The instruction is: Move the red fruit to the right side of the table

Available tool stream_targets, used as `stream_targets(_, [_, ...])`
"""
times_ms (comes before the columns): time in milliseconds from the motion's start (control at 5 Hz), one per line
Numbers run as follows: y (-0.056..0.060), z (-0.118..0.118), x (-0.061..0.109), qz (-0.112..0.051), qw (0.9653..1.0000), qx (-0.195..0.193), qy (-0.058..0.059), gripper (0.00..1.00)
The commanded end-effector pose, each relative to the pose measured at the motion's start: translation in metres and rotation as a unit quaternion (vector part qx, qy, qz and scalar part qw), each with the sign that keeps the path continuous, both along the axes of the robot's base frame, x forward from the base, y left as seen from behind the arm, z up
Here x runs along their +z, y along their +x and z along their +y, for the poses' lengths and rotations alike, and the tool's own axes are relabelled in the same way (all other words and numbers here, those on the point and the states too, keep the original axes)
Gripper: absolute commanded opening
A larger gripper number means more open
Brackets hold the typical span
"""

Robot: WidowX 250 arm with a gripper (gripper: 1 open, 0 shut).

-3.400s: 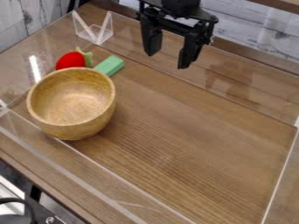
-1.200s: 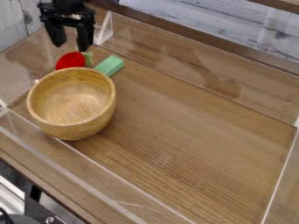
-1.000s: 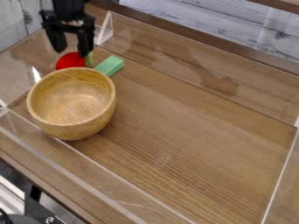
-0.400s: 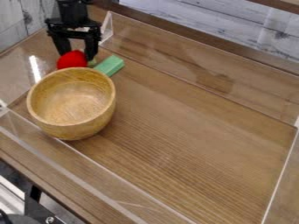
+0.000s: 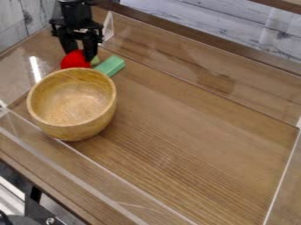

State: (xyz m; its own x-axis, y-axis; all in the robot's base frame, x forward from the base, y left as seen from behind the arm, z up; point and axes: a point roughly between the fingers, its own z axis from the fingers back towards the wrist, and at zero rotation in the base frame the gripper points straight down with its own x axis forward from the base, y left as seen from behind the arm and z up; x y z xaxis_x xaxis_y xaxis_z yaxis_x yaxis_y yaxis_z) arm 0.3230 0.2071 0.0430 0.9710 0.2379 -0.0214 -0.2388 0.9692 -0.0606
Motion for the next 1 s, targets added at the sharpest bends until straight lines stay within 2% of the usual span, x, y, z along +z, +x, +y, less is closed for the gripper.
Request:
stream_targets(0, [0.008,0.007,0.021,-0.024,0.9996,-0.012,0.011,1.0])
stream_targets(200, [0.012,0.008,0.024,-0.025,0.9994,-0.021,0.007,1.0])
stream_targets(400, [0.008,0.009,0.013,-0.024,0.9989,-0.041,0.005,1.0])
stream_targets(600, [0.014,-0.001,0.014,-0.027,0.9985,-0.048,0.005,0.0])
stream_targets(800, [0.019,-0.012,0.039,-0.049,0.9975,-0.051,0.006,0.0])
